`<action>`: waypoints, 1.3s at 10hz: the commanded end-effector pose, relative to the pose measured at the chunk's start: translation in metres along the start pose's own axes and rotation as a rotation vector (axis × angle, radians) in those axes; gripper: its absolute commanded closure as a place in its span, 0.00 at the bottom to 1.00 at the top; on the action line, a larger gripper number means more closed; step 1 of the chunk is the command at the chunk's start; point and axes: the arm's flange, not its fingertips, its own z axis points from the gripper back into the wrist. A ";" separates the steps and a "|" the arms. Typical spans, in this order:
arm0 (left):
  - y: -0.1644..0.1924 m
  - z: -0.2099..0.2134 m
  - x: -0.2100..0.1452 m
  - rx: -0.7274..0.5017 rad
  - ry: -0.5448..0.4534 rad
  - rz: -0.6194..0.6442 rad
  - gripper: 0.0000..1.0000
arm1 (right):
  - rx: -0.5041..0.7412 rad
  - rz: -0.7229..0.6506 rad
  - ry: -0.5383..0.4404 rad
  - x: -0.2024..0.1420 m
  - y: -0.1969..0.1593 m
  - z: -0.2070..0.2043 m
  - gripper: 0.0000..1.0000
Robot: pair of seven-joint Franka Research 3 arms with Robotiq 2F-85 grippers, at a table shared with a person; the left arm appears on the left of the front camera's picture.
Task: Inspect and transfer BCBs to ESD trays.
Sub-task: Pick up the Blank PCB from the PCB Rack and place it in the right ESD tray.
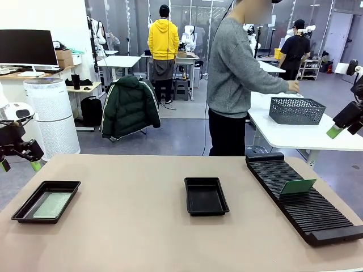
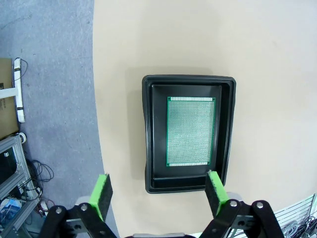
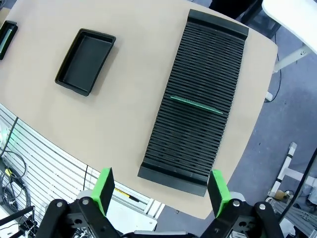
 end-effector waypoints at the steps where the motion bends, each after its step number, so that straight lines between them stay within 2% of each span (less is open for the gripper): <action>1: 0.001 -0.002 -0.001 0.002 -0.007 -0.002 0.00 | -0.038 0.069 0.019 0.009 -0.003 -0.009 0.00; 4: 0.001 -0.002 -0.001 0.002 -0.007 -0.002 0.00 | -0.071 0.374 0.084 0.019 -0.006 -0.045 0.00; 6: 0.001 -0.002 -0.001 0.002 -0.007 -0.002 0.00 | -0.106 0.637 0.160 0.022 -0.004 -0.069 0.00; 8: 0.001 -0.002 -0.001 0.002 -0.007 -0.002 0.00 | -0.122 0.858 0.188 0.025 -0.009 -0.089 0.00; 11: 0.001 -0.002 -0.001 0.002 -0.007 -0.002 0.00 | -0.119 1.139 0.228 0.028 -0.013 -0.127 0.00; 13: 0.001 -0.002 -0.001 0.002 -0.007 -0.002 0.00 | -0.113 1.242 0.224 0.030 -0.019 -0.147 0.00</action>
